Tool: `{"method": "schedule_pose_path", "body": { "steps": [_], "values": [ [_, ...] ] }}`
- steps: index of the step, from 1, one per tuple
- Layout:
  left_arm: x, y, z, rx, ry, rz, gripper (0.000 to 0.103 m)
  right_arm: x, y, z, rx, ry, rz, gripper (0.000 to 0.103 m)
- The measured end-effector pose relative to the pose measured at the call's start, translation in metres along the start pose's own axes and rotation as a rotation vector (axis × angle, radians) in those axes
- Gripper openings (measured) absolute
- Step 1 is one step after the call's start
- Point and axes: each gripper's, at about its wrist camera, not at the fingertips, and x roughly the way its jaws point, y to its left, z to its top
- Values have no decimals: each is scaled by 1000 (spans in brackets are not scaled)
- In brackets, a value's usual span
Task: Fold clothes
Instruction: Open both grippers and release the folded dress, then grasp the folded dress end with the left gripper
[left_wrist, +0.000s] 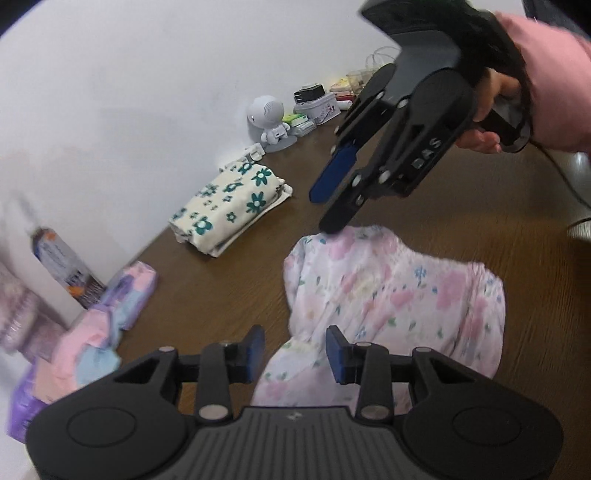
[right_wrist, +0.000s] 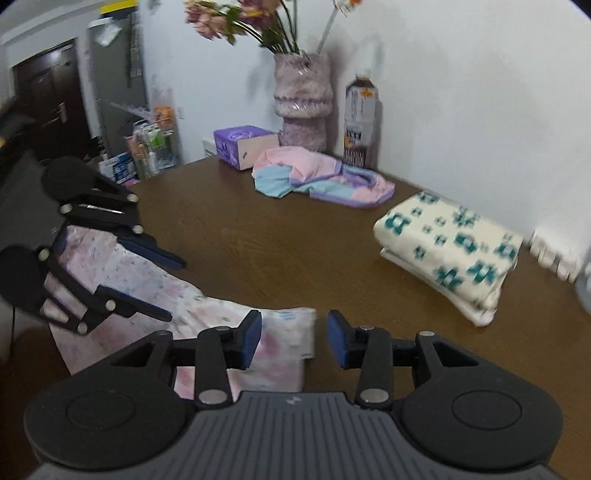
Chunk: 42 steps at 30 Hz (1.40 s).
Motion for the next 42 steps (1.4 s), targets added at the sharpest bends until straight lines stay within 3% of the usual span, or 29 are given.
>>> {"method": "schedule_pose_path", "body": {
  "steps": [4, 7, 11, 14, 20, 26, 27, 30, 31, 35, 39, 42],
  "values": [
    [11, 15, -2, -150, -11, -93, 35, 6, -23, -9, -128, 30, -73, 40],
    [23, 25, 2, -226, -30, -155, 35, 30, -30, -12, -214, 66, -21, 40],
    [33, 32, 8, -235, -10, -169, 30, 51, -22, -9, -321, 40, 55, 40],
    [35, 38, 8, -249, 16, -203, 10, 60, -17, -10, -391, 33, 72, 40],
    [33, 41, -1, -289, 10, -249, 7, 56, 8, -15, -523, -19, 104, 40],
    [36, 36, -2, -267, 22, -262, 7, 56, 17, -15, -574, -27, 144, 38],
    [36, 35, -1, -262, 22, -264, 7, 56, 18, -15, -581, -25, 154, 36],
    [38, 34, -2, -266, 20, -263, 7, 58, 21, -16, -586, -3, 183, 5],
    [38, 33, -2, -268, 18, -263, 7, 58, 22, -18, -583, 6, 187, 3],
    [37, 32, -8, -297, 7, -256, 7, 52, 32, -30, -546, -10, 140, 1],
    [33, 32, -14, -338, -22, -255, 9, 35, 55, -50, -508, -58, 4, 0],
    [32, 32, -14, -335, -34, -263, 13, 29, 68, -62, -502, -54, -46, 0]
  ]
}}
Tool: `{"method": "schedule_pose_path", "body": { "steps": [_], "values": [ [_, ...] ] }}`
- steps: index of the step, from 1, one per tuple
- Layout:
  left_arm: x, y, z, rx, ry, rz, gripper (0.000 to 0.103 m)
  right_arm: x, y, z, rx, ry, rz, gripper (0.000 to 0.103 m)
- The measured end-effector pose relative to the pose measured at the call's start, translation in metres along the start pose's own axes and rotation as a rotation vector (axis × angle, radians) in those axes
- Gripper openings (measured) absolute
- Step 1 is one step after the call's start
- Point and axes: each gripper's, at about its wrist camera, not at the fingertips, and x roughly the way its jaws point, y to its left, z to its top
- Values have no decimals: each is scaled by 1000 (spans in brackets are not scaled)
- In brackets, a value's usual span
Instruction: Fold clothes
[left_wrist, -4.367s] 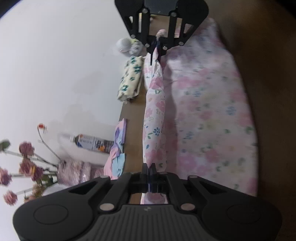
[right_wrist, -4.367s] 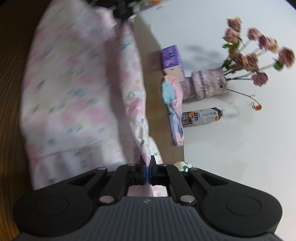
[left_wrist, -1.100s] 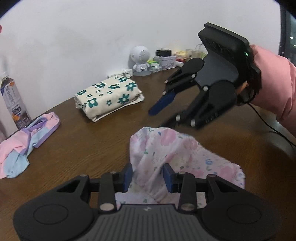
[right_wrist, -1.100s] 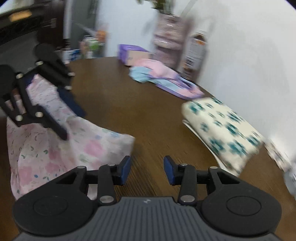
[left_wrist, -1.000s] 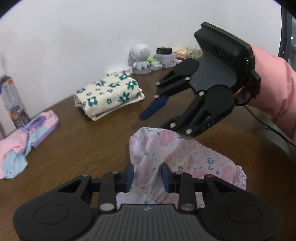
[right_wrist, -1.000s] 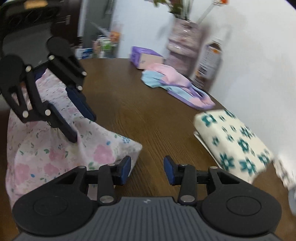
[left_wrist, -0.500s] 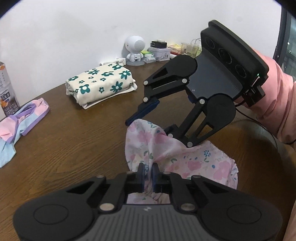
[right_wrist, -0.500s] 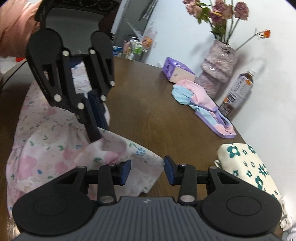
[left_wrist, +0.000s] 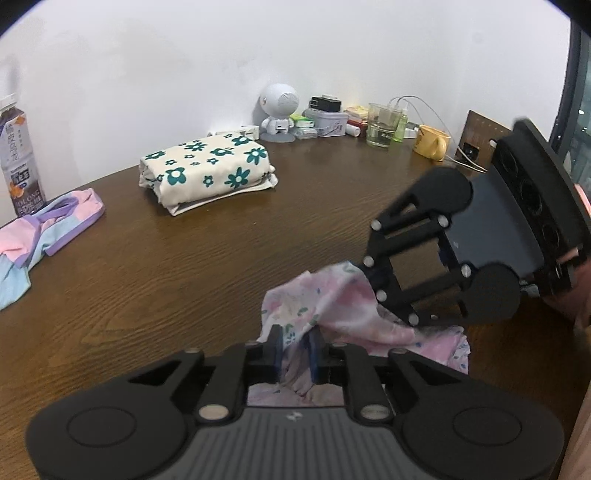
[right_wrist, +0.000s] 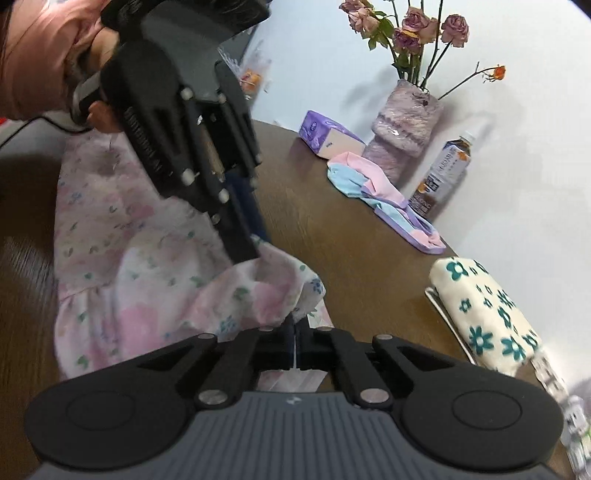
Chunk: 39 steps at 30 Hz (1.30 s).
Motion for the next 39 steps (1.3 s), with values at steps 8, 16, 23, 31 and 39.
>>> {"method": "schedule_pose_path", "body": {
  "steps": [8, 16, 23, 31, 39],
  "values": [
    [3, 3, 0, -12, 4, -9, 5, -14, -11, 0, 128, 8, 63, 0],
    [14, 10, -5, -70, 25, -12, 4, -18, 2, -14, 84, 68, -26, 0],
    [21, 7, -8, -88, 32, 20, 6, -19, 20, -19, 33, 84, -116, 0],
    [-6, -6, -9, -98, -72, 95, 11, -19, 28, -19, 80, 78, -172, 0],
    [14, -8, -14, -104, -22, 93, 11, -20, 34, -23, 67, 54, -202, 0]
  ]
}}
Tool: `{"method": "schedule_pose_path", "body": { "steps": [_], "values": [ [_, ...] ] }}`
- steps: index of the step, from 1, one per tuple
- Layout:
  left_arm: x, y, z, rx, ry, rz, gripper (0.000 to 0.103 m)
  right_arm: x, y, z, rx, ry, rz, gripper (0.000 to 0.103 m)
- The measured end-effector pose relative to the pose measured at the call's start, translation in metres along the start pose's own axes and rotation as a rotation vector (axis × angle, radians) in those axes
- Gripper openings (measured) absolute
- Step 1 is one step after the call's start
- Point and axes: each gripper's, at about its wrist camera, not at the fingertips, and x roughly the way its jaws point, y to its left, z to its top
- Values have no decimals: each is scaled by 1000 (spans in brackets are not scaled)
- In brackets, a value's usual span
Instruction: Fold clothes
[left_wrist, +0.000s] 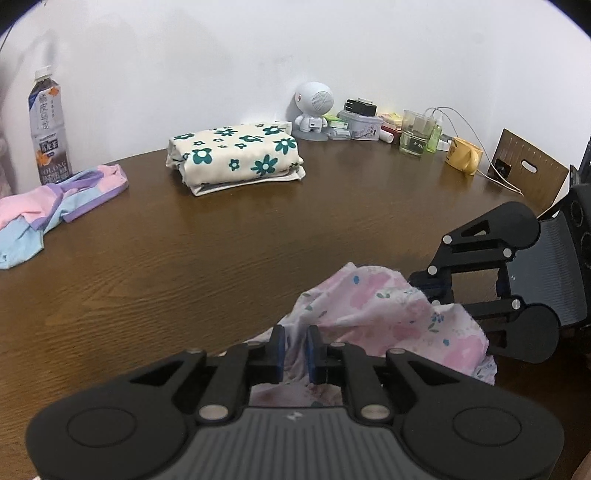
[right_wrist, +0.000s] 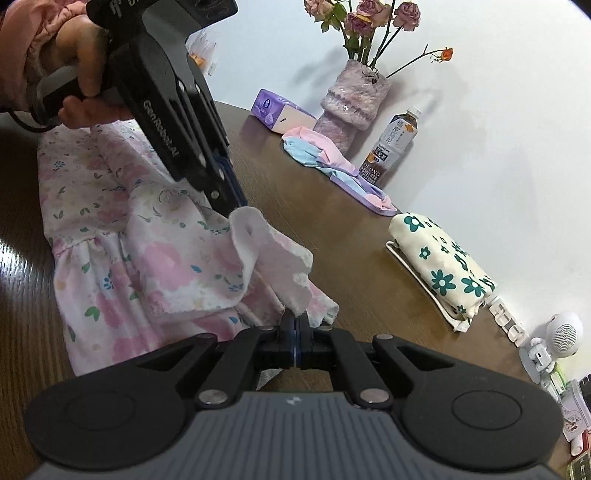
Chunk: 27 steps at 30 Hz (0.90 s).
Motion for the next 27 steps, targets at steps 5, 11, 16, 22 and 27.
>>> {"method": "schedule_pose_path", "body": {
  "steps": [5, 11, 16, 22, 27],
  "values": [
    [-1, -1, -3, 6, -10, 5, 11, -4, 0, 0, 13, 6, -16, 3],
    [-12, -7, -9, 63, -35, 35, 10, -26, -14, -2, 117, -3, -79, 8],
    [-11, -20, -16, 159, -36, 63, 10, -48, -28, 17, 274, -104, -104, 8],
    [-14, -27, -17, 196, -62, 91, 11, -26, -15, 52, 280, -123, 9, 8],
    [-36, -23, -25, 201, -80, 138, 13, 5, -4, 54, 221, 16, 23, 8]
  ]
}}
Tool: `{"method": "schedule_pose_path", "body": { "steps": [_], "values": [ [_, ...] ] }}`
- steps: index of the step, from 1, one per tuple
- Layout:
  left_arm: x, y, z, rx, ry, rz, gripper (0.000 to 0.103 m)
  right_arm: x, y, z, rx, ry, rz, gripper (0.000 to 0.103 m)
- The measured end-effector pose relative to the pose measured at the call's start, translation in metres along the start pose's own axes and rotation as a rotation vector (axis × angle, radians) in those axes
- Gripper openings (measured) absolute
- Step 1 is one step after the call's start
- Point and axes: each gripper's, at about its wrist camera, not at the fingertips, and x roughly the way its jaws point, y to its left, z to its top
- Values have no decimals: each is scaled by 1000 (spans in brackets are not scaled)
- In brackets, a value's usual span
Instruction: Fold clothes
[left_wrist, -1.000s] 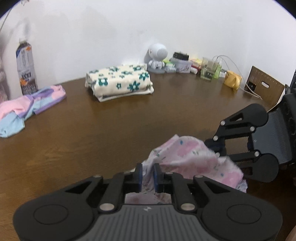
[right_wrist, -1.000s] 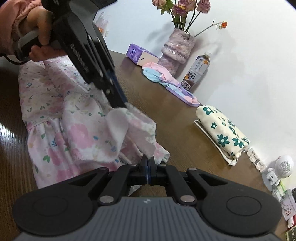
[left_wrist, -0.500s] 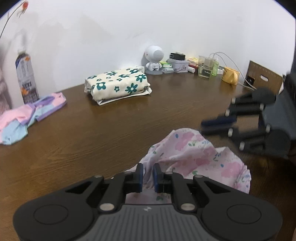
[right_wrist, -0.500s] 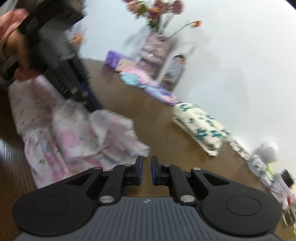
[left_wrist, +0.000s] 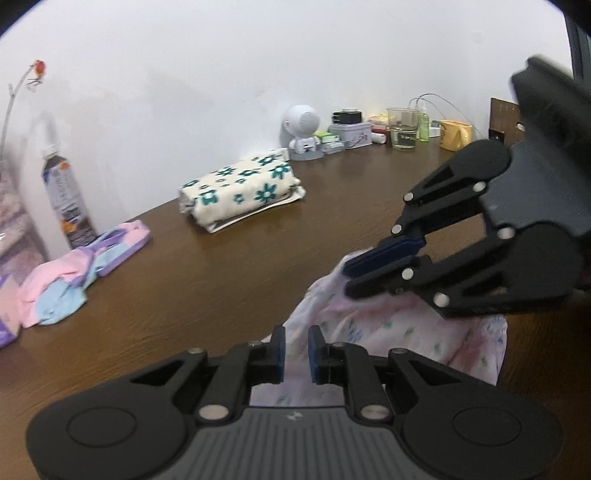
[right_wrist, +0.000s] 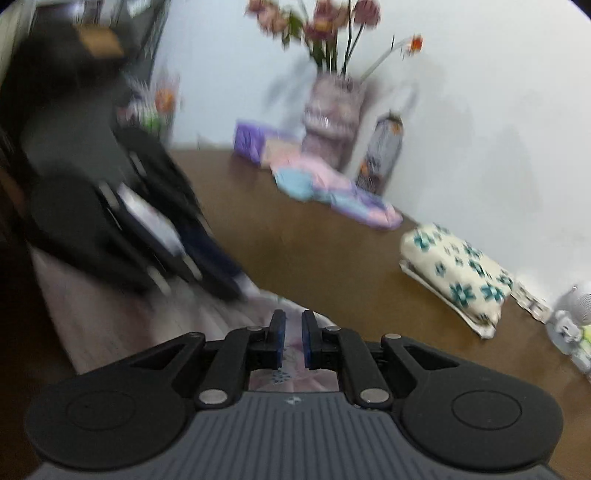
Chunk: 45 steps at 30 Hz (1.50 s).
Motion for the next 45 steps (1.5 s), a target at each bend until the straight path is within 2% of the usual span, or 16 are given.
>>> {"method": "schedule_pose_path", "body": {
  "steps": [6, 8, 13, 14, 16, 18, 21, 22, 25, 27, 30, 33, 38, 41, 43, 45],
  "values": [
    [-11, 17, -28, -80, 63, 30, 12, 16, -6, -17, -14, 82, -43, 8],
    [-20, 20, -33, -99, 53, 39, 12, 14, -5, -18, -15, 88, -64, 8],
    [-56, 27, -41, -130, -8, 96, 14, -36, 1, 4, 77, -71, -114, 8],
    [-58, 29, -44, -144, -5, 103, 14, -43, 8, 9, 92, -101, -94, 8],
    [-55, 33, -50, -177, 21, 104, 13, -41, 24, 15, 108, -98, -40, 10],
    [-46, 33, -58, -186, 56, 93, 14, -23, 42, 10, 98, -34, -26, 12],
    [-47, 32, -65, -196, 44, 95, 14, 4, 49, -6, 101, 74, -83, 12],
    [-52, 34, -66, -199, 32, 98, 14, 5, 47, -9, 123, 76, -90, 13],
    [-71, 36, -69, -209, -11, 86, 14, -4, 47, -8, 173, 48, -122, 13],
    [-80, 34, -71, -207, -33, 68, 14, -14, 56, 4, 187, -6, -97, 14],
    [-77, 27, -77, -196, -13, 64, 14, -14, 79, 19, 179, -52, -41, 23],
    [-72, 25, -86, -205, 15, 68, 15, 5, 102, 24, 153, -8, -34, 24],
    [-77, 27, -92, -225, -5, 64, 15, 14, 107, 14, 205, 56, -58, 25],
    [-84, 25, -86, -225, -45, 68, 15, 4, 108, 18, 247, 24, -58, 25],
    [-86, 24, -81, -232, -67, 75, 15, 1, 108, 20, 276, -8, -51, 29],
    [-79, 24, -80, -259, -43, 89, 15, 4, 108, 21, 302, -7, -46, 29]
  ]
}}
